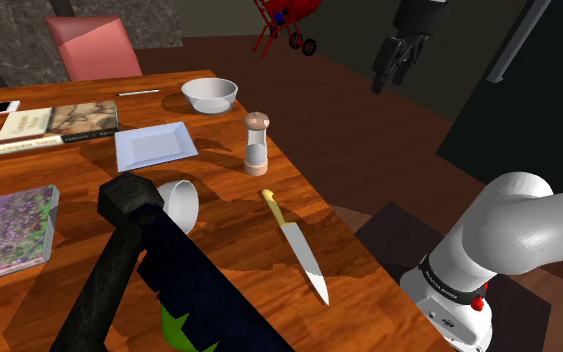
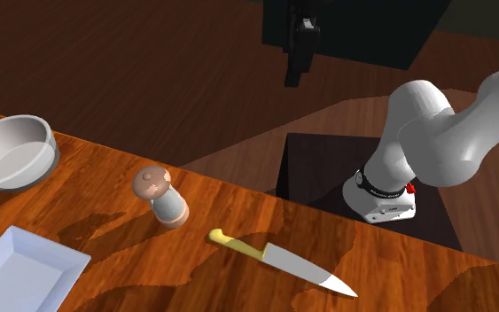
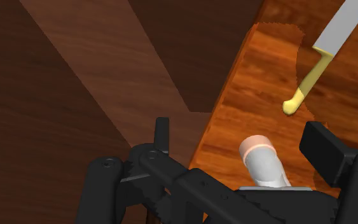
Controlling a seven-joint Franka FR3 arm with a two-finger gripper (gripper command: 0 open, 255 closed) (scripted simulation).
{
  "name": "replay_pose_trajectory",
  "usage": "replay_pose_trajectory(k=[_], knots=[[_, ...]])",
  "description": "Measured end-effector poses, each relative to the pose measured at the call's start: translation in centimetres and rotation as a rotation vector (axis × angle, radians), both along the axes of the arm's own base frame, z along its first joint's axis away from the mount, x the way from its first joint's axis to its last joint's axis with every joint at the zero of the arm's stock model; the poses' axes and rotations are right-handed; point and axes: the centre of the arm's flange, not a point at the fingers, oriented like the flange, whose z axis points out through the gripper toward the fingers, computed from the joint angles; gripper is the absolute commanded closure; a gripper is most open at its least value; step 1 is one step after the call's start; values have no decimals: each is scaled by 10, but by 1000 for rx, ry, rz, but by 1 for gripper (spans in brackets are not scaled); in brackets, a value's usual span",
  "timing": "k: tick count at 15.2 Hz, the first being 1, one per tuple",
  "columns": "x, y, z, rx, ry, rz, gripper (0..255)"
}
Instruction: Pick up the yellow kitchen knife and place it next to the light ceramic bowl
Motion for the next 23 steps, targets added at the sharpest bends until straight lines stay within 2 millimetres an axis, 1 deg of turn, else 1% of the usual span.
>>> replay_pose_trajectory(k=[1,2,5,6,10,18,21,23], knots=[[0,0,0,0,0,0,0],[1,5,-5,-1,4,-2,0],[12,31,-27,-7,28,-16,0],[12,41,-35,-10,36,-21,0],[27,78,-70,-19,72,-43,0],[50,158,-147,-39,144,-88,0],[61,185,-175,-46,171,-105,0],[65,204,-194,-51,189,-116,0]])
